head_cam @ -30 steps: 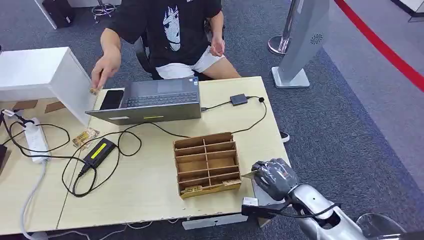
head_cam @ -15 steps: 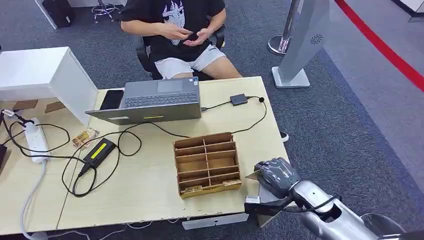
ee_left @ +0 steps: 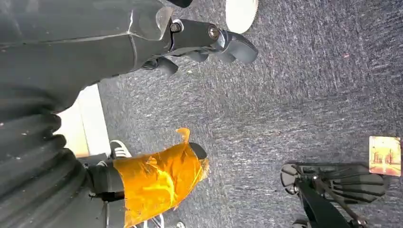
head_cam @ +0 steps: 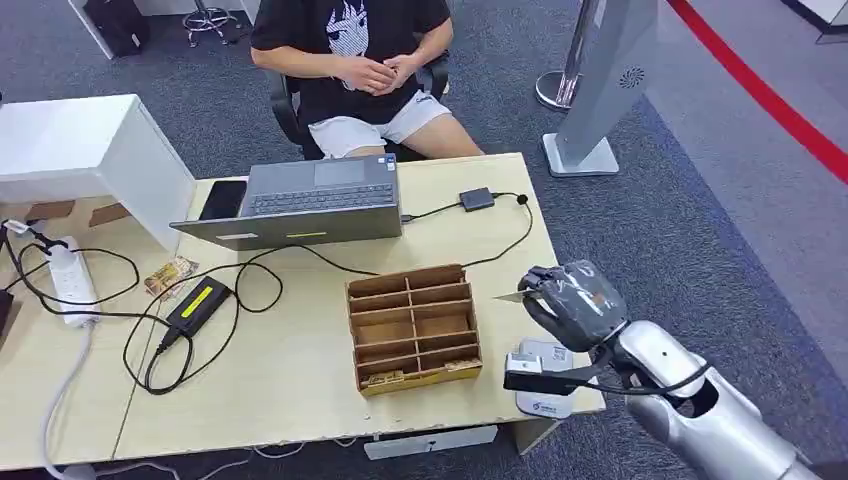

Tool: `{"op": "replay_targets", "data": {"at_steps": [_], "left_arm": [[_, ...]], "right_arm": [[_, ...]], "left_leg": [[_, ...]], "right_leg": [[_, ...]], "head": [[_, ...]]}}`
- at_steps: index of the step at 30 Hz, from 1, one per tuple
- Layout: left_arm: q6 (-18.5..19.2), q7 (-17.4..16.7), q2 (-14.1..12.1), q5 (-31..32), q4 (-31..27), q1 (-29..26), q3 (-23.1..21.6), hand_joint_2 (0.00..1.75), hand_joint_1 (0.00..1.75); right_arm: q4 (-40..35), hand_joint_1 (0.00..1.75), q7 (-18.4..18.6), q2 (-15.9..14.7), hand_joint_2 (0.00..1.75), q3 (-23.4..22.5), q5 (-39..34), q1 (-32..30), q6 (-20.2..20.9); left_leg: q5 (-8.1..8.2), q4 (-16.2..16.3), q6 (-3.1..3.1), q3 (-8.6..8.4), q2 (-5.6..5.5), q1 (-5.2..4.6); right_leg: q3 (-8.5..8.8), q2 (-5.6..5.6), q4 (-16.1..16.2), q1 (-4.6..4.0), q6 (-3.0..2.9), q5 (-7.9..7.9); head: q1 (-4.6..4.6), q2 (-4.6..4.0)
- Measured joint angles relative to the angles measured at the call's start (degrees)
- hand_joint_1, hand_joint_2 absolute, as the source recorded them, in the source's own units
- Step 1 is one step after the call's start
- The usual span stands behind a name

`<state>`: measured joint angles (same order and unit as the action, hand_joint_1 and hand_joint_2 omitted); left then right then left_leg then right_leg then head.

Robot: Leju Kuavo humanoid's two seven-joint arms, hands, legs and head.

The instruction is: Pass the card to the sensor for recognition and then transmit it.

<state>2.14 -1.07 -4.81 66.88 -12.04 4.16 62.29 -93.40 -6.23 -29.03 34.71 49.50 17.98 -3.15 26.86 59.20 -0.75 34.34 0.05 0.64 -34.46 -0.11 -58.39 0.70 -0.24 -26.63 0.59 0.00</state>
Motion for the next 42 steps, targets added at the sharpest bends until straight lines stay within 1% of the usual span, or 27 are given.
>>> {"op": "replay_targets", "data": {"at_steps": [2, 3, 4, 6, 9, 11, 16, 19, 23, 28, 30, 37, 38, 42], "left_arm": [[0.11, 0.09, 0.00, 0.48, 0.00, -0.01, 0.00, 1.75, 0.00], [0.30, 0.15, 0.00, 0.83, 0.00, 0.02, 0.00, 1.75, 0.00], [0.46, 0.20, 0.00, 1.33, 0.00, 0.15, 0.00, 1.75, 0.00], [0.70, 0.02, 0.02, 2.30, 0.00, 0.70, -0.02, 1.75, 0.00], [1.29, -0.68, 0.13, 3.56, 0.00, 2.29, -0.44, 1.75, 0.00], [1.64, -1.27, 0.20, 4.35, 0.00, 3.00, -1.05, 1.75, 0.00], [2.43, -2.03, 0.57, 5.72, 0.00, 4.69, -2.62, 1.75, 0.00], [2.69, -2.54, 0.83, 6.29, 0.00, 5.46, -3.45, 1.75, 0.00], [2.84, -2.73, 0.94, 6.36, 0.00, 5.69, -4.28, 1.75, 0.00], [2.84, -2.73, 1.05, 6.36, 0.00, 5.75, -4.55, 1.75, 0.00], [2.91, -2.86, 1.14, 6.62, 0.00, 5.77, -4.72, 1.75, 0.00], [3.04, -3.48, 1.20, 7.54, 0.00, 6.76, -5.73, 1.75, 0.00], [3.06, -3.50, 1.20, 7.54, 0.00, 6.85, -5.77, 1.75, 0.00], [3.06, -3.54, 1.20, 7.54, 0.00, 6.93, -5.88, 1.75, 0.00]], "right_arm": [[-0.33, 1.75, -0.44, 0.42, 1.75, 0.02, -0.88, 2.31, 1.18], [-0.20, 1.75, -0.39, 1.15, 1.75, 0.17, -0.92, 4.06, 2.26], [0.13, 1.75, 0.00, 2.10, 1.75, 0.44, -0.92, 6.31, 3.46], [2.41, 1.75, 1.29, 5.06, 1.75, 1.53, -0.96, 11.70, 5.84], [8.36, 1.75, 3.28, 11.02, 1.75, 3.69, -2.07, 20.45, 9.06], [13.54, 1.75, 4.83, 15.70, 1.75, 5.55, -2.69, 25.94, 10.78], [27.66, 1.75, 8.34, 24.91, 1.75, 8.07, -3.45, 36.51, 11.67], [34.96, 1.75, 9.75, 28.97, 1.75, 8.61, -3.71, 40.49, 11.45], [40.66, 1.75, 9.73, 32.00, 1.75, 9.16, -3.67, 42.95, 11.23], [44.05, 1.75, 9.75, 33.57, 1.75, 9.51, -3.67, 44.33, 10.88], [45.70, 1.75, 10.51, 34.33, 1.75, 9.53, -3.67, 44.70, 10.84], [54.05, 1.75, 10.54, 38.40, 1.75, 9.86, -2.62, 46.04, 9.37], [54.75, 0.00, 10.54, 38.75, 1.75, 9.94, -2.60, 46.08, 9.33], [56.08, 0.00, 10.51, 39.39, 1.75, 10.10, -2.58, 46.18, 9.27]], "left_leg": [[-0.01, -0.01, 0.00, 0.02, -0.01, 0.00], [-0.04, -0.01, -0.05, 0.05, 0.03, 0.00], [-0.05, -0.01, -0.06, 0.06, 0.09, 0.00], [-0.12, -0.02, -0.16, -0.03, 0.27, 0.01], [-0.24, -0.02, -0.22, -0.04, 0.22, 0.03], [-0.31, -0.02, -0.33, -0.04, 0.24, 0.03], [-0.37, -0.02, -0.36, -0.04, 0.12, 0.05], [-0.37, -0.02, -0.37, -0.02, 0.04, 0.06], [-0.34, -0.01, -0.38, -0.01, 0.05, 0.04], [-0.33, -0.01, -0.37, 0.01, 0.01, 0.04], [-0.33, -0.01, -0.37, 0.02, 0.01, 0.04], [-0.33, -0.01, -0.37, 0.01, 0.00, 0.06], [-0.33, -0.01, -0.37, 0.01, 0.00, 0.06], [-0.33, -0.01, -0.37, 0.02, -0.01, 0.05]], "right_leg": [[0.03, -0.01, -0.03, 0.00, -0.01, 0.02], [0.01, 0.03, -0.04, 0.00, -0.03, 0.03], [0.01, 0.11, -0.05, 0.00, -0.05, 0.06], [-0.07, 0.30, -0.06, -0.01, -0.16, 0.16], [-0.09, 0.24, -0.17, -0.02, -0.16, 0.18], [-0.14, 0.28, -0.21, -0.02, -0.22, 0.21], [-0.14, 0.19, -0.26, -0.03, -0.23, 0.21], [-0.15, 0.14, -0.26, -0.04, -0.23, 0.20], [-0.16, 0.17, -0.22, -0.04, -0.22, 0.20], [-0.16, 0.13, -0.19, -0.03, -0.21, 0.20], [-0.16, 0.13, -0.20, -0.03, -0.22, 0.20], [-0.17, 0.13, -0.22, -0.04, -0.22, 0.19], [-0.17, 0.11, -0.22, -0.04, -0.22, 0.19], [-0.17, 0.11, -0.22, -0.04, -0.23, 0.19]], "head": [[0.00, 0.00], [0.00, 0.02], [0.00, 0.02], [-0.02, 0.00], [0.02, 0.02], [-0.04, 0.02], [0.02, 0.00], [0.02, 0.02], [0.00, 0.00], [0.00, 0.00], [0.02, 0.00], [0.00, 0.00], [0.00, 0.02], [0.02, 0.00]]}}
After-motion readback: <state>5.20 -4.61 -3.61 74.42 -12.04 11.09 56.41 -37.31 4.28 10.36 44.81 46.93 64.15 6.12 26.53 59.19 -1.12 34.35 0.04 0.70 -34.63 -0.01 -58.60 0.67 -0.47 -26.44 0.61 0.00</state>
